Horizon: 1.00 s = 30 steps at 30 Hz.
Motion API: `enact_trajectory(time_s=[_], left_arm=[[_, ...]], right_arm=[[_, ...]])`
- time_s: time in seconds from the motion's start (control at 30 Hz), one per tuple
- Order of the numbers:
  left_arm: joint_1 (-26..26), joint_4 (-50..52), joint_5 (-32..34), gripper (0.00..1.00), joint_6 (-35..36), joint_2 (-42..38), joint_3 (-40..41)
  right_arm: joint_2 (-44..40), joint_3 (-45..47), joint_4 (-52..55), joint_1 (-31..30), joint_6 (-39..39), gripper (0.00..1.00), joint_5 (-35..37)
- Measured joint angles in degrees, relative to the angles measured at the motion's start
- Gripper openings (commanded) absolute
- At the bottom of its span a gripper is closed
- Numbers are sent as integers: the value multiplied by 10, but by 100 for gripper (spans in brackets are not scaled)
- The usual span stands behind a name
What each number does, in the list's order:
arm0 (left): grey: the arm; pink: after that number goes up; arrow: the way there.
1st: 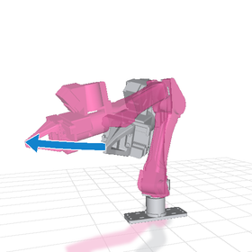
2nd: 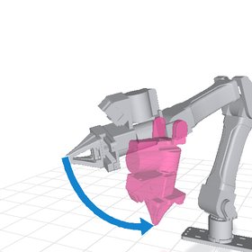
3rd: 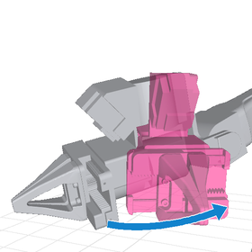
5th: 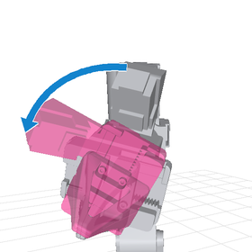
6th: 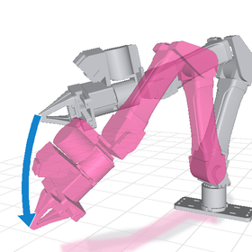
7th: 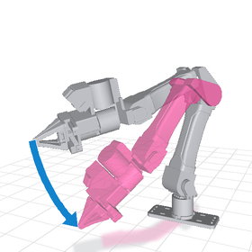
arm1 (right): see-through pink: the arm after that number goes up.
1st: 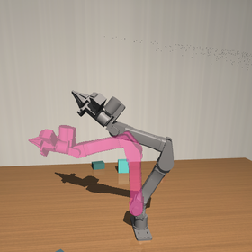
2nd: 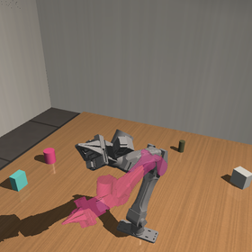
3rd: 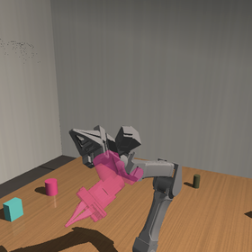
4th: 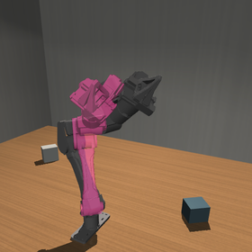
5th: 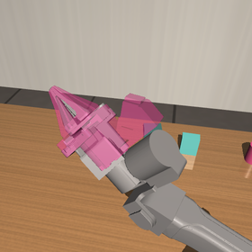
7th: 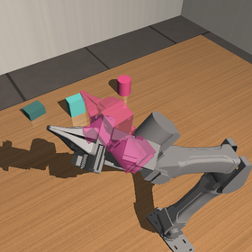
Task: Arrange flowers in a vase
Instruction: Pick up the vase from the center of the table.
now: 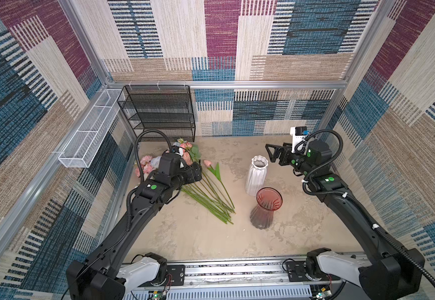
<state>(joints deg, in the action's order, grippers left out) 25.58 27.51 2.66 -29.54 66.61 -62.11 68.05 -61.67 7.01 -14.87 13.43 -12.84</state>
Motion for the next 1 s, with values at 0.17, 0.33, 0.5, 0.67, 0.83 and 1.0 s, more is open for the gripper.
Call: enact_trajectory(time_s=[0.17,0.33,0.5,0.67,0.83,1.0], left_arm=[[85,-9,66,95,17,9,13],[90,-24,86,100,16,-13,61],[91,-46,85,100,12,-27,79],[90,-48,82,99,8,-27,80],[90,-50,75,99,2,-27,85],[90,-50,74,98,-1,-28,87]], right_arm=[[33,-31,38,-39,-17,100,10],[55,-37,74,-62,-26,100,35],[66,-36,87,-85,-30,100,44],[70,-34,101,-99,-32,100,55],[78,-26,113,-103,-32,100,86],[83,-21,113,-103,-32,100,93]])
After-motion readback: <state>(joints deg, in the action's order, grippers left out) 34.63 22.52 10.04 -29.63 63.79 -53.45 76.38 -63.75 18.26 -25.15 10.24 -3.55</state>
